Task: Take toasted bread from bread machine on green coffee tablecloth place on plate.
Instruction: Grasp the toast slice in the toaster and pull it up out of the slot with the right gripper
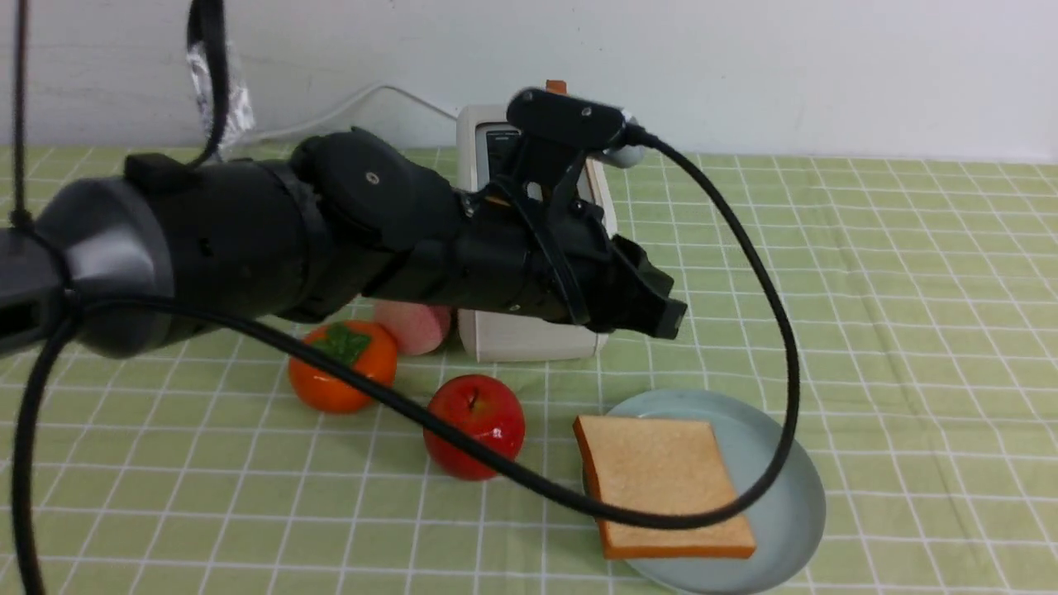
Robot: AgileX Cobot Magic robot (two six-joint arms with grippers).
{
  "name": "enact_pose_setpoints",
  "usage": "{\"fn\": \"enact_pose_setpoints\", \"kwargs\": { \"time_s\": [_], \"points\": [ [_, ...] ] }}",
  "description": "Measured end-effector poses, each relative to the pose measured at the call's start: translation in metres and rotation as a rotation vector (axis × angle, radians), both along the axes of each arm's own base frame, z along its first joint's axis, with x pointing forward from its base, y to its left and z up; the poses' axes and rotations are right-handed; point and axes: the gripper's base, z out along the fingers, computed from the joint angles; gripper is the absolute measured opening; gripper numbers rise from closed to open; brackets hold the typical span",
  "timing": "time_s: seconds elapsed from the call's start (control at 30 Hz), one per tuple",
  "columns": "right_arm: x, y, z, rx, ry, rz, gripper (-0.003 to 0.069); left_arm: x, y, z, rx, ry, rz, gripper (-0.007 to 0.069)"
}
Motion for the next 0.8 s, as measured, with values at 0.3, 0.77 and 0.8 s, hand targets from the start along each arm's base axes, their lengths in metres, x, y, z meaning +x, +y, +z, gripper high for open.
{"fn": "enact_pose_setpoints", "kwargs": {
  "time_s": [0.3,0.77,0.8],
  "points": [
    [0.031,0.006,0.002,0.022,0.045,-0.034,0.0003,-0.061,0.046,0.081,-0.055,-0.113,0.022,-0.0013],
    [0.155,0.047,-0.024,0.098,0.272,0.033,0.0003,-0.192,0.162,0.062,-0.129,-0.192,0.248,-0.0013],
    [0.16,0.051,-0.024,0.1,0.271,0.046,0.0003,-0.202,0.169,0.057,-0.15,-0.209,0.254,-0.0013]
  ]
}}
